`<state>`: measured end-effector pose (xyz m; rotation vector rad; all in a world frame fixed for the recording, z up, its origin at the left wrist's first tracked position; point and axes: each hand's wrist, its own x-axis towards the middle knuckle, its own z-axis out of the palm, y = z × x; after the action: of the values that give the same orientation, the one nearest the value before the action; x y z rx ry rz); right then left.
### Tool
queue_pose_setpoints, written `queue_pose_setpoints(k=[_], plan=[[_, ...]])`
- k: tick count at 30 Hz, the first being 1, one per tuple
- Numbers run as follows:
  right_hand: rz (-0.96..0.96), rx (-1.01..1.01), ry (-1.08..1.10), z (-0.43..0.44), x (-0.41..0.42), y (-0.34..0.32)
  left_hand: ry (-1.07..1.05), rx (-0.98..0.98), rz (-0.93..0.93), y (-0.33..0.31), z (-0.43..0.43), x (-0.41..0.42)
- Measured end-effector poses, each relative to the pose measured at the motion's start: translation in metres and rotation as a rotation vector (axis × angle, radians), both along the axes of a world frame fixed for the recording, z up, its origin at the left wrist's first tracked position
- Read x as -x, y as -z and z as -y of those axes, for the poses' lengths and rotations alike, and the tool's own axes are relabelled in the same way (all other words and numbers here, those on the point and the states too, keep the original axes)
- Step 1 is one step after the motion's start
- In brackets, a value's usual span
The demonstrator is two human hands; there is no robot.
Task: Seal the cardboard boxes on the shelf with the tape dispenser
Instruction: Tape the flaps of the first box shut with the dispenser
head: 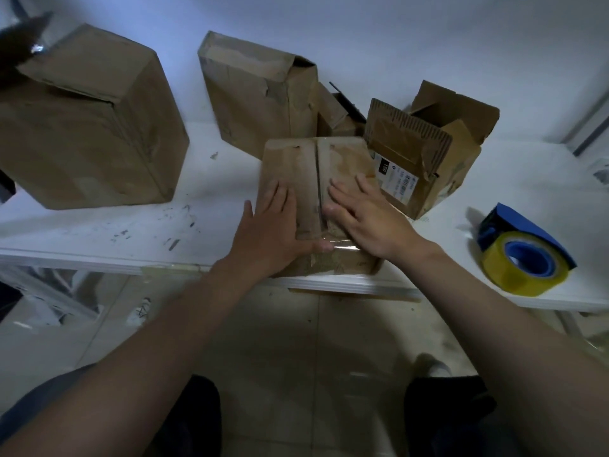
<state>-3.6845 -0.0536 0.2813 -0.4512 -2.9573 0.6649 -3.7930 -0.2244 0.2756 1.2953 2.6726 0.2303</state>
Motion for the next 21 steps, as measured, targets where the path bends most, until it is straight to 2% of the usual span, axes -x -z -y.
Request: queue_pose_setpoints(k=[5,12,14,18,21], plan=[[0.087,-0.142,-0.086,-0.005,-0.005,0.006,0.031,-0.013,-0.027,0.005,0.000,0.003],[-0.045,-0.120,-0.208,-0.023,-0.017,0.018,0.118,-0.077,-0.025,0.010,0.013,0.011],[-0.140,-0.111,-0.238,-0.027,-0.021,0.025,0.115,-0.175,0.044,0.015,0.019,0.015],[-0.341,0.162,-0.189,-0.033,-0.032,0.036,0.048,-0.501,0.220,0.028,0.029,0.011],[-0.357,0.233,-0.088,-0.033,-0.034,0.040,-0.003,-0.654,0.387,0.032,0.028,0.007]])
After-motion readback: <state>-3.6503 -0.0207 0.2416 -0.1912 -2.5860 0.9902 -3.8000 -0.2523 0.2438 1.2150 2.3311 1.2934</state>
